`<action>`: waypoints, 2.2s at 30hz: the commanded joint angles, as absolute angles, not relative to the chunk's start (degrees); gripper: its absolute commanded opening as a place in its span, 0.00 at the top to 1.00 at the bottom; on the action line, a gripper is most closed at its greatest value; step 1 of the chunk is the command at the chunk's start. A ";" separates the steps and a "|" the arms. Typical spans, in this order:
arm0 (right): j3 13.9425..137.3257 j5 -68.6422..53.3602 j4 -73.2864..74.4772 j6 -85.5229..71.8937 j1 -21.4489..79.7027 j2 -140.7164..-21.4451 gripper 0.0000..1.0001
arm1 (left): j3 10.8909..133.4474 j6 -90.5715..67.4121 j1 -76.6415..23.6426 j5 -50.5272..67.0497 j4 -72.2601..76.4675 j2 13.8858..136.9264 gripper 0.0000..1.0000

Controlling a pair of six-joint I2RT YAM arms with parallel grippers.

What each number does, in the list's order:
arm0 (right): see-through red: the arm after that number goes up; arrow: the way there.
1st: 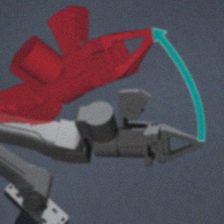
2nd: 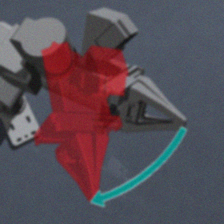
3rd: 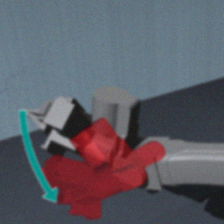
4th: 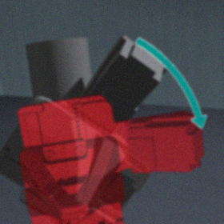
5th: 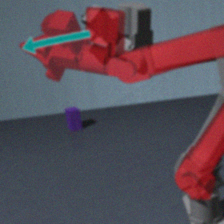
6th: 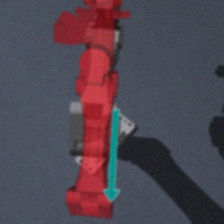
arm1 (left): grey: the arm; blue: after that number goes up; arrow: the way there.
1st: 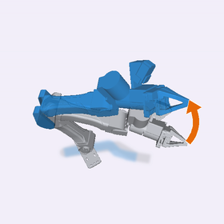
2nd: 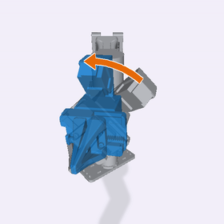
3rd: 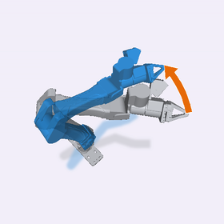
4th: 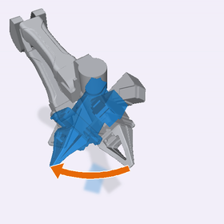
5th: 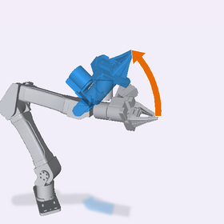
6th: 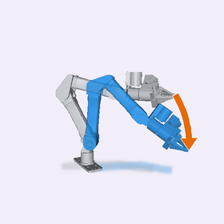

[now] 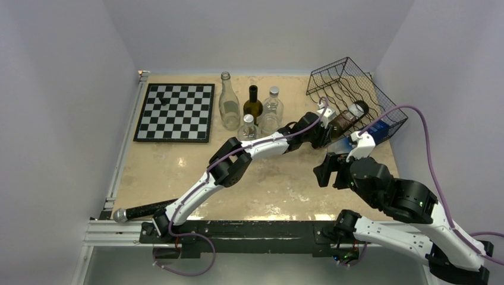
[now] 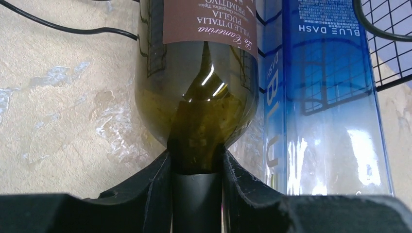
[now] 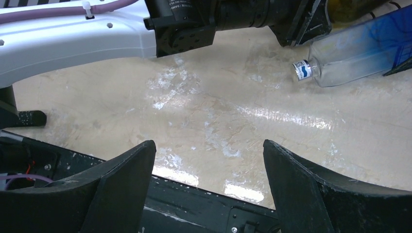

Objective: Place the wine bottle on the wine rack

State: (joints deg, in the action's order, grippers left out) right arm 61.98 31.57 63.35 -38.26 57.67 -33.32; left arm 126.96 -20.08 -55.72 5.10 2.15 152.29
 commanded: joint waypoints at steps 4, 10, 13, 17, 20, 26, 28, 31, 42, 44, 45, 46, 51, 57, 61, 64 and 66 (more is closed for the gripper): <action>60.78 30.90 64.15 -42.04 57.66 -31.75 0.15 | 136.91 -25.67 -55.11 17.23 18.62 153.64 1.00; 60.67 30.24 63.80 -42.43 57.66 -32.18 0.15 | 134.81 -27.32 -55.11 17.81 19.87 153.42 0.99; 60.43 30.47 63.81 -42.88 57.66 -32.04 0.15 | 134.07 -27.89 -55.11 19.00 20.65 153.37 0.80; 60.46 30.67 63.81 -43.15 57.66 -31.82 0.15 | 133.31 -28.24 -55.12 19.93 21.63 153.44 0.59; 60.51 30.91 63.81 -43.24 57.66 -31.63 0.15 | 132.44 -28.68 -55.11 20.10 22.41 153.38 0.50; 60.51 31.32 64.00 -43.26 57.66 -31.27 0.14 | 131.48 -29.92 -55.06 17.64 20.30 153.17 0.40; 60.47 31.37 64.07 -43.33 57.61 -31.19 0.14 | 130.87 -30.12 -55.02 17.98 21.12 152.88 0.33; 60.53 31.38 64.16 -43.33 57.72 -31.20 0.14 | 130.14 -30.32 -55.06 18.32 21.81 152.43 0.23; 61.04 31.55 64.25 -42.83 57.66 -31.45 0.13 | 117.66 -25.21 -55.07 9.77 23.08 143.53 0.01; 61.25 31.57 64.25 -42.67 57.66 -31.53 0.12 | 115.25 -24.51 -54.94 8.61 23.97 141.69 0.01; 61.38 31.57 64.17 -42.63 57.67 -31.55 0.12 | 114.39 -24.25 -54.91 8.56 24.32 141.11 0.01; 61.47 31.58 64.16 -42.62 57.68 -31.48 0.12 | 113.69 -24.11 -54.85 8.68 24.50 140.59 0.01; 62.46 32.25 65.17 -42.53 57.70 -31.68 0.11 | 112.77 -24.45 -54.89 10.16 25.20 139.57 0.01; 62.74 32.56 65.57 -42.64 57.66 -31.49 0.11 | 108.38 -24.59 -54.84 8.86 26.13 137.35 0.01; 62.75 32.70 65.35 -42.56 57.66 -31.70 0.11 | 103.75 -23.38 -54.74 7.43 25.27 133.70 0.02; 62.56 32.63 65.23 -42.67 57.66 -31.56 0.11 | 102.37 -21.67 -54.42 7.37 20.03 131.91 0.05; 62.05 32.48 64.77 -42.71 57.70 -31.34 0.11 | 100.24 -20.95 -54.32 7.03 18.94 130.65 0.09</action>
